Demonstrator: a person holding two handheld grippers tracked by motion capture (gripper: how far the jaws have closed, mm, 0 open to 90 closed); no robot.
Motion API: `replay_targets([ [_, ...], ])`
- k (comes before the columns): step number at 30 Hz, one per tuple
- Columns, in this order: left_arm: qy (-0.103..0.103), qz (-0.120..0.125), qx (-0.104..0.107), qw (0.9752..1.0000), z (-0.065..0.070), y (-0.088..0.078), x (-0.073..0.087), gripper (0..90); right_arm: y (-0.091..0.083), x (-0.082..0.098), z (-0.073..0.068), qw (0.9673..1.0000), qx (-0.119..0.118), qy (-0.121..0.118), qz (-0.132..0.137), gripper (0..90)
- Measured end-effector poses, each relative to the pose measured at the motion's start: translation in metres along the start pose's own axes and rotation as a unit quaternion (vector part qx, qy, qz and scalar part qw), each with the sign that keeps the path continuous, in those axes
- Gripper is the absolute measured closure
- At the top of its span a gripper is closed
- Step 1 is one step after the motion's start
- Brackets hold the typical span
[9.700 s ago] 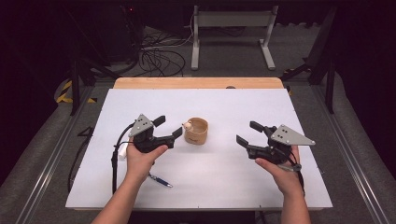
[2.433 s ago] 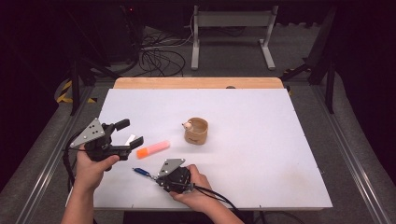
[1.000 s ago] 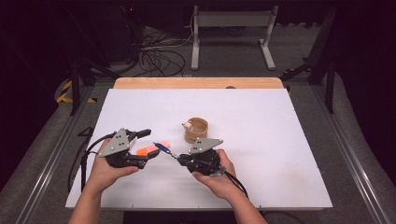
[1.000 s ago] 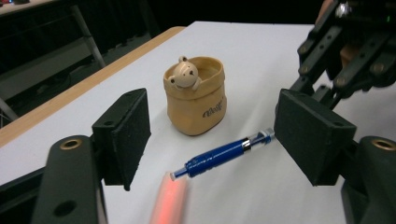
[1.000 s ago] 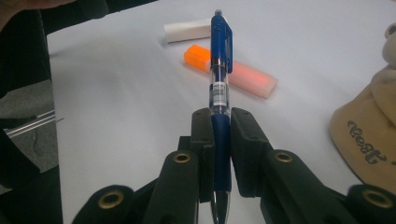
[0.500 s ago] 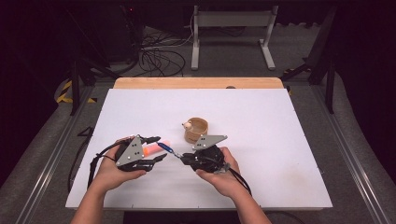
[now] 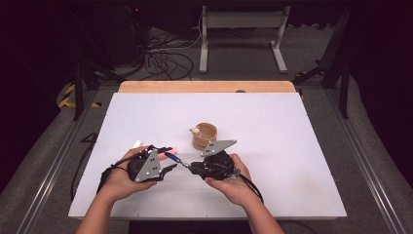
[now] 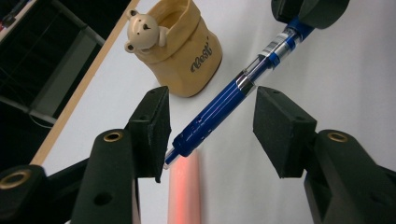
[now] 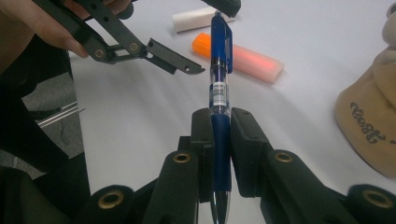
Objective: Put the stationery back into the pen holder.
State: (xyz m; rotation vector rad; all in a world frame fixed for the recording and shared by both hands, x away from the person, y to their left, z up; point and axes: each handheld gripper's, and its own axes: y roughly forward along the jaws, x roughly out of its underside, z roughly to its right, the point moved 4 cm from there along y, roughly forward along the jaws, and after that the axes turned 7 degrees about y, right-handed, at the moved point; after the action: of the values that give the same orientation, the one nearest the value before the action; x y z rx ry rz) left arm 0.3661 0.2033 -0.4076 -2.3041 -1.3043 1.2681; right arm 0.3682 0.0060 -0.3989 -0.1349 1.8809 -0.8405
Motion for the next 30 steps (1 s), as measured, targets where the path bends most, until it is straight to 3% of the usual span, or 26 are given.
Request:
replay_targets([
  [6, 0.033, -0.012, 0.007, 0.9994, 0.003, 0.003, -0.001, 56.9, 0.000, 0.000, -0.002, 0.9999, -0.009, 0.004, -0.007, 80.7],
  [20, 0.066, -0.031, 0.007, 0.9974, 0.009, 0.006, -0.002, 65.1, -0.002, -0.001, 0.000, 0.9994, -0.021, 0.013, -0.022, 80.6],
  [25, 0.099, -0.051, 0.023, 0.9935, 0.009, 0.005, 0.000, 70.3, -0.005, -0.001, 0.001, 0.9992, -0.029, 0.016, -0.023, 80.6],
  [27, 0.087, -0.040, 0.033, 0.9948, 0.012, 0.007, 0.000, 72.8, -0.007, -0.002, 0.002, 0.9990, -0.035, 0.022, -0.019, 80.5],
  [30, 0.089, -0.039, 0.050, 0.9940, 0.014, 0.007, -0.001, 74.6, -0.009, -0.002, 0.004, 0.9987, -0.041, 0.024, -0.015, 80.5],
])
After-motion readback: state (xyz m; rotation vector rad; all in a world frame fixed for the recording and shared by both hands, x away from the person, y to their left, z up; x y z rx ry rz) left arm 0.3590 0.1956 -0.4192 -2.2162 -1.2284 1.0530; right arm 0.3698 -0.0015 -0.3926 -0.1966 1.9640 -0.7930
